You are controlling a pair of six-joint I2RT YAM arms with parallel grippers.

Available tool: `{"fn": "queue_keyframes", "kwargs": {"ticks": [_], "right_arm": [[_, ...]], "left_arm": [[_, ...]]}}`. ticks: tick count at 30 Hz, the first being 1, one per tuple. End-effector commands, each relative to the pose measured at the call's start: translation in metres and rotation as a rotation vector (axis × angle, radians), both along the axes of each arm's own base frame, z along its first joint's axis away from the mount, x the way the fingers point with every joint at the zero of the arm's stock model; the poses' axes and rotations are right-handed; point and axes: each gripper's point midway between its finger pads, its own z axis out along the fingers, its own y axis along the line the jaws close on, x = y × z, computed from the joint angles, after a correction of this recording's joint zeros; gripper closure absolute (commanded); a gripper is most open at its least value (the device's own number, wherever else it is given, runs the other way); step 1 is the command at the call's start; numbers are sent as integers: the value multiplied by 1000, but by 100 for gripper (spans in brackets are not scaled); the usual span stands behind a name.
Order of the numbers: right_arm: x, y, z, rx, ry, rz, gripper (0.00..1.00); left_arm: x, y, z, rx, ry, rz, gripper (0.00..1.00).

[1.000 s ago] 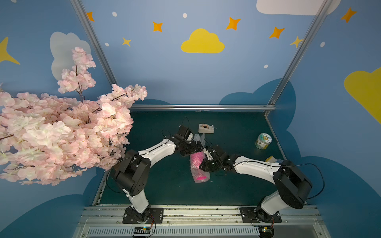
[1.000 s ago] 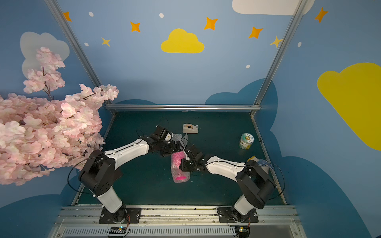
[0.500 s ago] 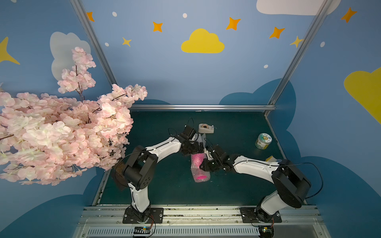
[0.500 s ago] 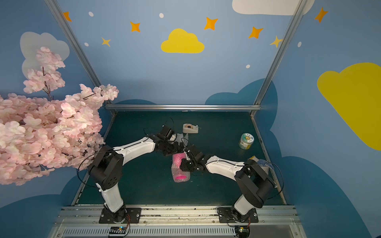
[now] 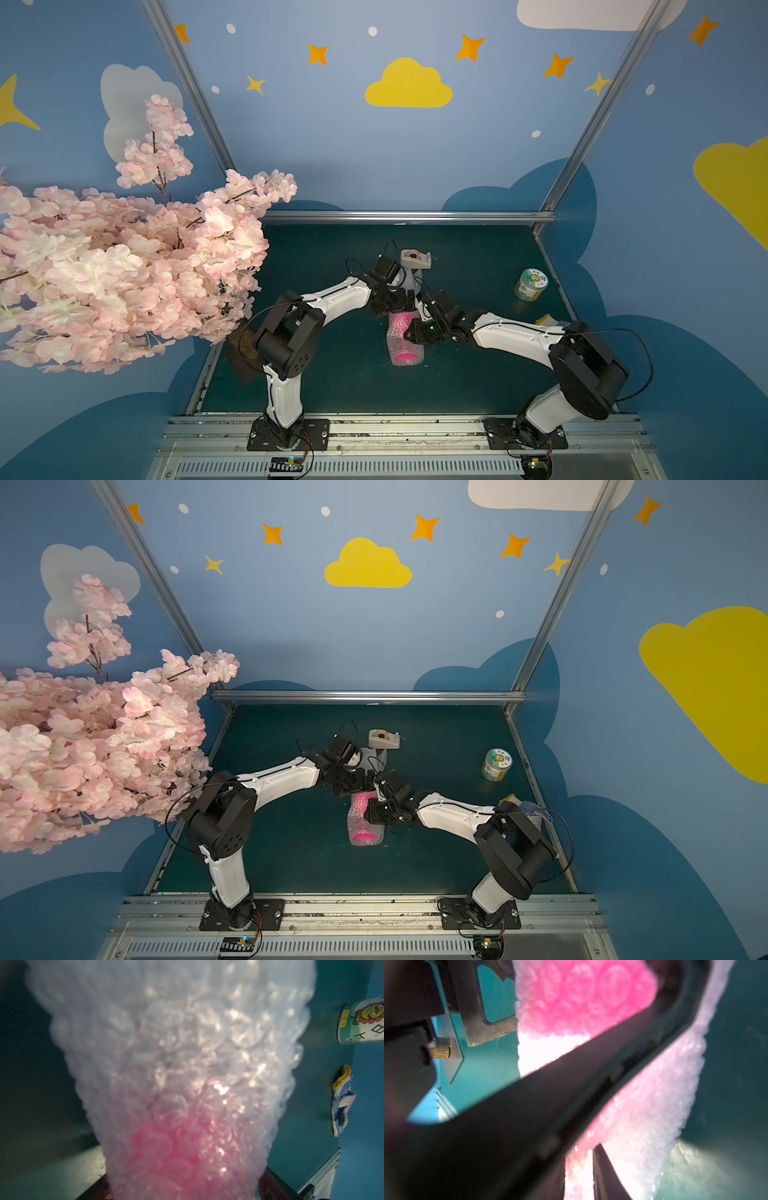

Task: Wrap wine glasses in bubble wrap
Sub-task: Wrap the wine glass in bubble wrap.

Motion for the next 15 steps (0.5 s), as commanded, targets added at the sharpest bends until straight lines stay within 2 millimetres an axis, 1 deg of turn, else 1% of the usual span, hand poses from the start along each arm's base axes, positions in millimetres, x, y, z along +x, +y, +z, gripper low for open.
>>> {"fn": "queue_keyframes", "kwargs": {"ticks": [1,3,5,8,11,13,15], "right_arm": [[1,14,31,112,-64,85,74],[5,13,36,149,-55,83,74],[8,13,42,178,-55,98,71],[11,10,53,210,-53,115,62],[14,3,62,241,-44,114,56],[15,0,63,253,-35,114,54],[17,-4,60,245,-26,108,54]], "left_arm": [[-2,-2,-12,50,14,12,7],[-3,3,-15,70,15,24,11],[-5,6,-14,67,8,31,11],[-5,10,-13,67,3,38,12],[-4,14,-17,60,12,43,15],[-4,16,-19,58,16,46,16],[-3,20,-20,61,15,56,16]]}}
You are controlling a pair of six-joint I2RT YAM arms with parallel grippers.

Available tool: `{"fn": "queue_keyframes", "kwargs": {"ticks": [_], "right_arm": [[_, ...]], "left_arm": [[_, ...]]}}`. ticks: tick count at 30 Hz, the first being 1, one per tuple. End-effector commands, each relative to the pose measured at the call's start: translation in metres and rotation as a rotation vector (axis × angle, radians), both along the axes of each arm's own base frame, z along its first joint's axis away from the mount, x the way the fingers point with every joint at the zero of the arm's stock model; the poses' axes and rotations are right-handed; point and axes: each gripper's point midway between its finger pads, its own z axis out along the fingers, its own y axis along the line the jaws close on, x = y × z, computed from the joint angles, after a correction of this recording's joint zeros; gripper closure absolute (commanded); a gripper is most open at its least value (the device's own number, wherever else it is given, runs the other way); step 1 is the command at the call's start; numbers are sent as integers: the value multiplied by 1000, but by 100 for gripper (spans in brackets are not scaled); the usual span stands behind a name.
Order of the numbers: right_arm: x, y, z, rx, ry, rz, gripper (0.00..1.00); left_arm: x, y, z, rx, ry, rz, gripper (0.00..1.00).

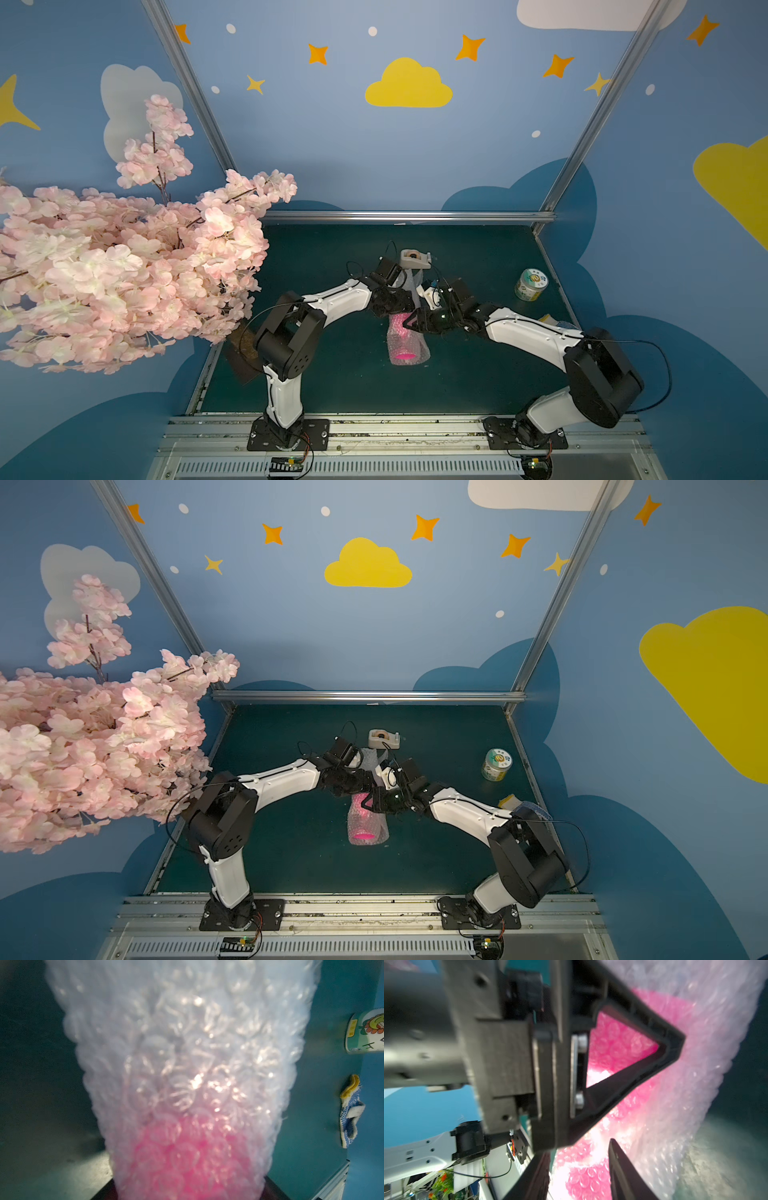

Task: Wrap wine glasses in bubble wrap
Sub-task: Wrap the wine glass in bubble wrap.

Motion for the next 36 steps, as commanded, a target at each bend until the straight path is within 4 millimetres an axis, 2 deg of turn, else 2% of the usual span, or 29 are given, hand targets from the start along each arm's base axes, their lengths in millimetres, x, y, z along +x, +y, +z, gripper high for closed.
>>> {"fn": "queue_keyframes", "kwargs": {"ticks": [1,6,10,12,14,16,18,22,27,33,36], "right_arm": [[1,-1,14,38,-13,33,54],[12,-22,25,20,-24,-33,54],[29,-56,31,-50,-36,-180,55],[38,-72,18,-105,-24,-291,59],[42,-77,2,-134,-12,-309,67],[42,-73,-13,-158,35,-281,71],[44,-61,-23,-165,60,-183,74],[61,-43,-41,-158,88,-154,77],[73,-26,-36,-103,78,-133,79],[67,-12,-30,-59,91,-92,81],[66,-8,-31,-46,99,-90,81]], "left_arm": [[-8,14,-13,37,39,18,17],[-6,19,-14,42,38,21,17],[-6,20,-15,40,41,21,17],[-7,19,-15,35,41,18,17],[-7,20,-14,31,40,21,17],[-8,19,-12,23,38,22,17],[-8,19,-10,15,35,21,17],[-9,16,-8,-7,35,19,17],[-9,15,-8,-15,37,19,17],[-5,11,2,-40,27,24,3],[-4,10,8,-60,21,31,1]]}}
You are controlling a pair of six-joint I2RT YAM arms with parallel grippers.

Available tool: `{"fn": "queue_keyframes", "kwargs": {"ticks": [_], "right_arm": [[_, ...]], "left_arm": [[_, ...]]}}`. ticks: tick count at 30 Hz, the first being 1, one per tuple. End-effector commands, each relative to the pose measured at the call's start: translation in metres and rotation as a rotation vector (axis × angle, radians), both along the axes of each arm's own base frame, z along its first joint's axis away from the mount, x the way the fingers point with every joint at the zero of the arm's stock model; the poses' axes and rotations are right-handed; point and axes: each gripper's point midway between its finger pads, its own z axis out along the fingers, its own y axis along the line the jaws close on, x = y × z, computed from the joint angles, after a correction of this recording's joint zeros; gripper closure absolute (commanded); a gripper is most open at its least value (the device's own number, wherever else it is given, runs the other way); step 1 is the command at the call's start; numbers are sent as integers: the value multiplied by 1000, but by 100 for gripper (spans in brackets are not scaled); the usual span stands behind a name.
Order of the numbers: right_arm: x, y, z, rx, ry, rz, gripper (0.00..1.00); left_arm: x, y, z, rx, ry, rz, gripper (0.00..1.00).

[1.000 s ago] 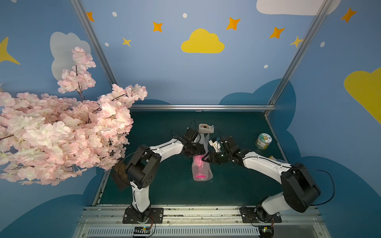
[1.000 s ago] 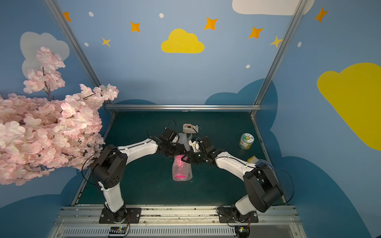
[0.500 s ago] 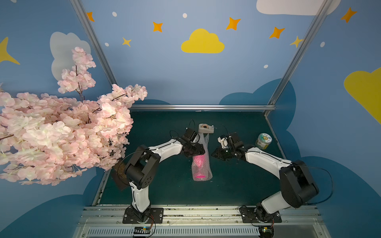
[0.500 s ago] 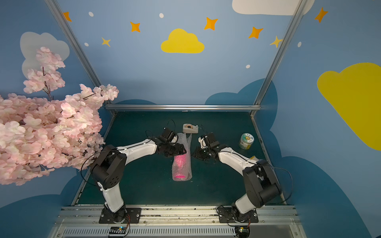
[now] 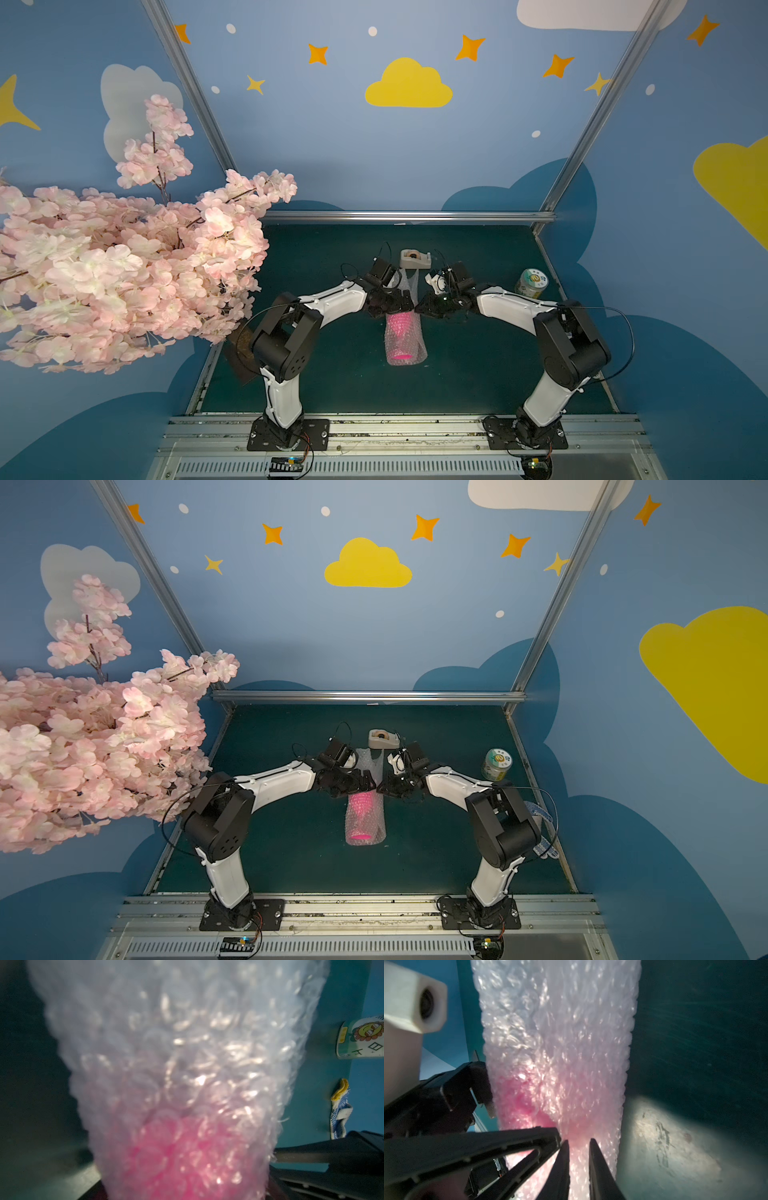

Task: Wrap wine glasses in bubble wrap
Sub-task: Wrap the wine glass in bubble wrap.

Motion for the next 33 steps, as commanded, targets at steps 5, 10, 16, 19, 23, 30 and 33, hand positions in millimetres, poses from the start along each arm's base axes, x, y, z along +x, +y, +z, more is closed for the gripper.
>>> {"fn": "queue_keyframes", "kwargs": {"ticks": [5,10,16,19,23,30,33], "right_arm": [[-2,17,12,74,-10,28,81],[-3,21,18,106,-18,36,82],[-7,22,17,132,-11,16,83],[-10,27,21,147,-16,24,83],[-13,32,28,170,-38,20,83],[-21,37,36,198,-43,21,83],[-24,38,36,198,-39,25,82]], "left_arm": [[-6,-4,18,-80,15,1,0],[-6,-1,13,-44,22,-1,0],[-4,-3,14,-86,30,36,0],[-3,-5,14,-91,34,32,0],[-2,-2,8,-62,49,51,0],[-2,8,-4,14,68,73,4],[-1,11,-7,46,70,82,10]]}}
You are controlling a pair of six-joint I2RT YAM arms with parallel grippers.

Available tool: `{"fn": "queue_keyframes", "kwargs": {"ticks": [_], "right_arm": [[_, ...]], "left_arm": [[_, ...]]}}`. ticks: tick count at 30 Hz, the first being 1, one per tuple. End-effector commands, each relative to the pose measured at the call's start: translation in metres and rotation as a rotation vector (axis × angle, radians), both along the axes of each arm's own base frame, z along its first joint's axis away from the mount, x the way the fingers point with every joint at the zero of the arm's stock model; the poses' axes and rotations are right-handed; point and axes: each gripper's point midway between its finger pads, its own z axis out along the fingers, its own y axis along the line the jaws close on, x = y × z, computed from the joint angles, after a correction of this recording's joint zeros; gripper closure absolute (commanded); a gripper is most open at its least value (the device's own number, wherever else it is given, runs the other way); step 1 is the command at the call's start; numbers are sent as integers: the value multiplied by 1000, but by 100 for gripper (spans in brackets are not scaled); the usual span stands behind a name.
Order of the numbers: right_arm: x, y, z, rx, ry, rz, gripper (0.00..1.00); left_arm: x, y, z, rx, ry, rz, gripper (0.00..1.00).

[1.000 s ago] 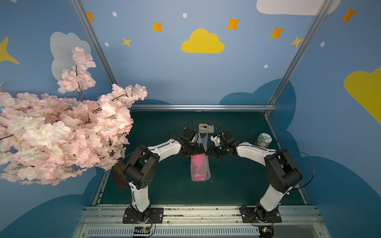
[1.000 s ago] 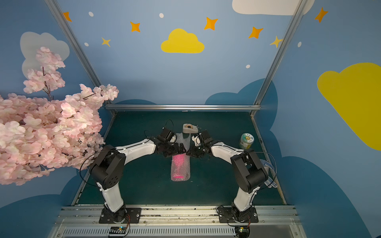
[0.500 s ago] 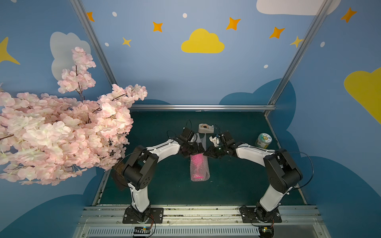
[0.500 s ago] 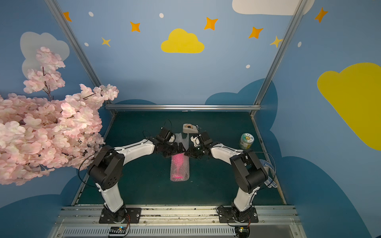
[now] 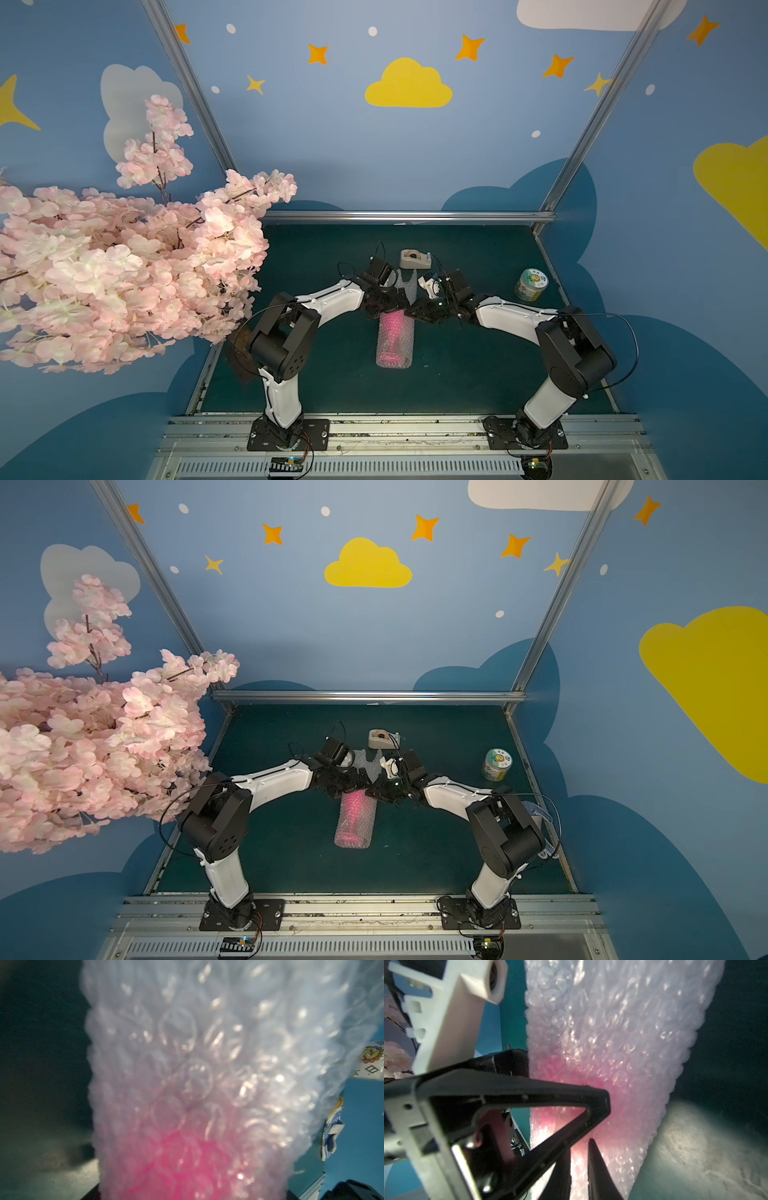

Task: Wrap wine glasses in bubble wrap
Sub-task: Wrap the wine glass in bubble wrap.

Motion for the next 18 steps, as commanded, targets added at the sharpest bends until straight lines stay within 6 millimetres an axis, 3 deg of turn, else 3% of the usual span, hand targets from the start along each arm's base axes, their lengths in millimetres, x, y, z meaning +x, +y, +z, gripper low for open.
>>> {"fn": "queue_keyframes", "kwargs": {"ticks": [1,5,10,14,18], "right_arm": [[-3,6,18,46,-36,13,81],[-12,-2,29,16,-29,17,72],[-44,-15,39,-97,-42,51,55],[-66,-15,25,-247,-43,90,48],[-72,-9,21,-302,-85,89,46]], "left_arm": [[-2,2,-5,48,17,-3,12],[-2,9,-5,85,19,15,14],[-2,14,-5,116,30,34,14],[-1,14,-7,127,51,41,14],[-3,10,-7,109,85,49,14]]}}
